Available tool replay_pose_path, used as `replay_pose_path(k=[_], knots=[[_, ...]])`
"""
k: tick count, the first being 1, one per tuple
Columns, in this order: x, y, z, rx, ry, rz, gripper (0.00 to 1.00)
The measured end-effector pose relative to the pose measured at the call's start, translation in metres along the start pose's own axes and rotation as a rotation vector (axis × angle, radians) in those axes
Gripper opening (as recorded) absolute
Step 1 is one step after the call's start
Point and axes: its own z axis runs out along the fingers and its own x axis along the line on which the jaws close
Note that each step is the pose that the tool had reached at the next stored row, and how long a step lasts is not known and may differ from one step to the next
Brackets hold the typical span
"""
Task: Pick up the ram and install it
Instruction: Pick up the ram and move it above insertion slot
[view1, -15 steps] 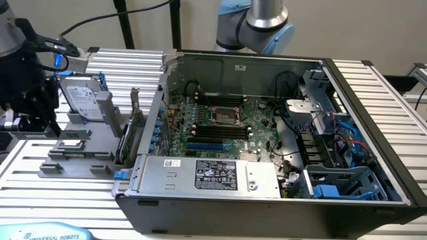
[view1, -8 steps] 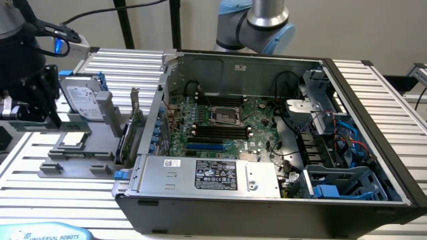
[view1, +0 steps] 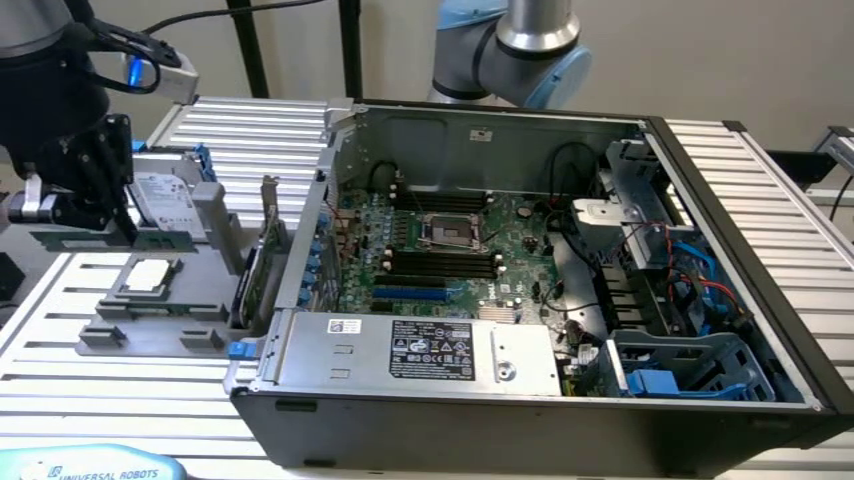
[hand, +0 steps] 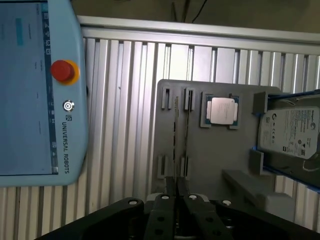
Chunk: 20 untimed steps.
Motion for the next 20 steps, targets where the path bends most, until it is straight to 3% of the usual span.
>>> replay_pose_path(k=[16,20], knots=[[-0.006,-0.0439,-0.0183,0.0001,0.0000,0.000,0.13],[-0.009,-0.0658,-0.0270,0.0001,-0.0001,0.000,0.13]])
